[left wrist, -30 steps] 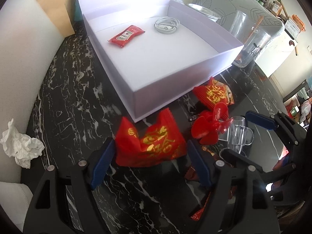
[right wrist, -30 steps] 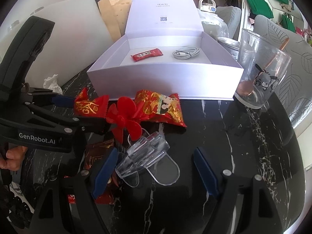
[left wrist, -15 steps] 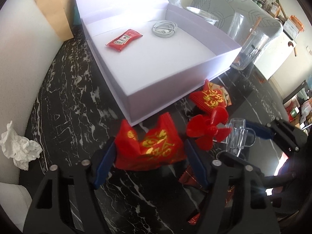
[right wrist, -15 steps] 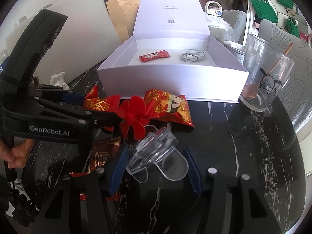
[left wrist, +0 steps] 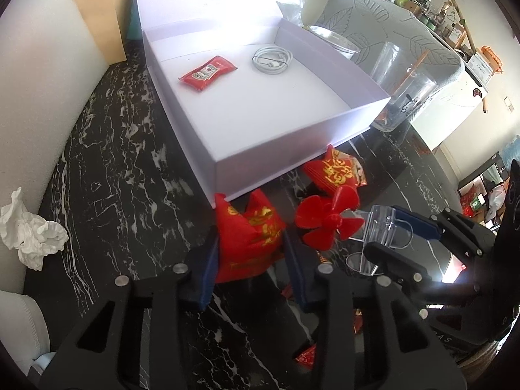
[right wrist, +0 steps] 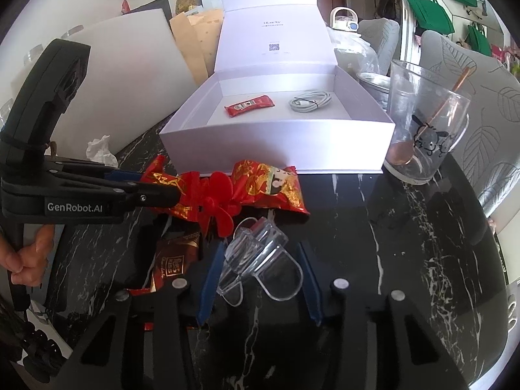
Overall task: Organize objects
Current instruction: 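Grasp the red snack packet with the left gripper while the right gripper grasps the clear plastic stand, then lift the red packet and clear stand and carry them toward the box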
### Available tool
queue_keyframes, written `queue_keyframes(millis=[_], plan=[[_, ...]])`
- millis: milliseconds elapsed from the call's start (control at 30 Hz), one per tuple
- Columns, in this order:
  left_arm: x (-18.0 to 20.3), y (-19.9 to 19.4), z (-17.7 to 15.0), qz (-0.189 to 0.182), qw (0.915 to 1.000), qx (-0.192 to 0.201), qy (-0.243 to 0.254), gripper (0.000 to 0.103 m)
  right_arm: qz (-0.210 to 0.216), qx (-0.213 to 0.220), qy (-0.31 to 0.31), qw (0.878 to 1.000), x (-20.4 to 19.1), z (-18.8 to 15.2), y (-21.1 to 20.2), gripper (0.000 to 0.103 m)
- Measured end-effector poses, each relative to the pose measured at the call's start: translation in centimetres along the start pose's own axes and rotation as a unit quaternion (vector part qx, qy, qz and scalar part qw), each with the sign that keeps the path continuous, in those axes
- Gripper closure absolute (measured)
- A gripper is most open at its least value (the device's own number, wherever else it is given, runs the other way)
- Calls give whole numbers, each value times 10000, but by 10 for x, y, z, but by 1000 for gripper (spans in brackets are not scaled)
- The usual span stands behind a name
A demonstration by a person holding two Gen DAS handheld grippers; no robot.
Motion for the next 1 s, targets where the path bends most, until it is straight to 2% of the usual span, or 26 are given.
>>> queue_keyframes(millis=[33, 100, 167, 367, 567, 600, 833, 1000], plan=[[0, -2, 1, 23, 10000, 38, -15, 70, 41, 76, 56, 9999, 0, 2, -3, 65], [-1, -7, 3, 13, 9999, 95, -51, 71, 59, 164, 153, 9997, 2, 7, -8, 70], [0, -11, 5, -18, 9999, 146, -85, 71, -50, 160, 60, 9998, 4, 7, -9, 70], [1, -22, 6, -44, 9997, 247, -67, 72, -35, 183, 138, 9997, 5, 5, -14, 71], [-1, -35, 8, 8, 9993, 351, -123, 72, -14, 317, 286, 9991, 8, 8, -24, 81], [-1, -37, 9, 7, 9992, 374, -122, 72, -72, 338, 283, 9990, 9, 9, -25, 98], [0, -47, 13, 12, 9988, 482, -99, 72, 9, 355, 285, 9990, 6, 11, -33, 100], [-1, -54, 16, 10, 9984, 544, -127, 72, -84, 427, 135, 9990, 5, 19, -43, 101]])
Point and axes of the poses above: each gripper's, at about its wrist camera, not at the fingertips, and y roughly the way its jaws point, x to its right, z to its top, the point moved 8 cm from there along y, roughly the way its jaws point, and after that the axes turned 12 degrees about x, right-handed, at the moved point
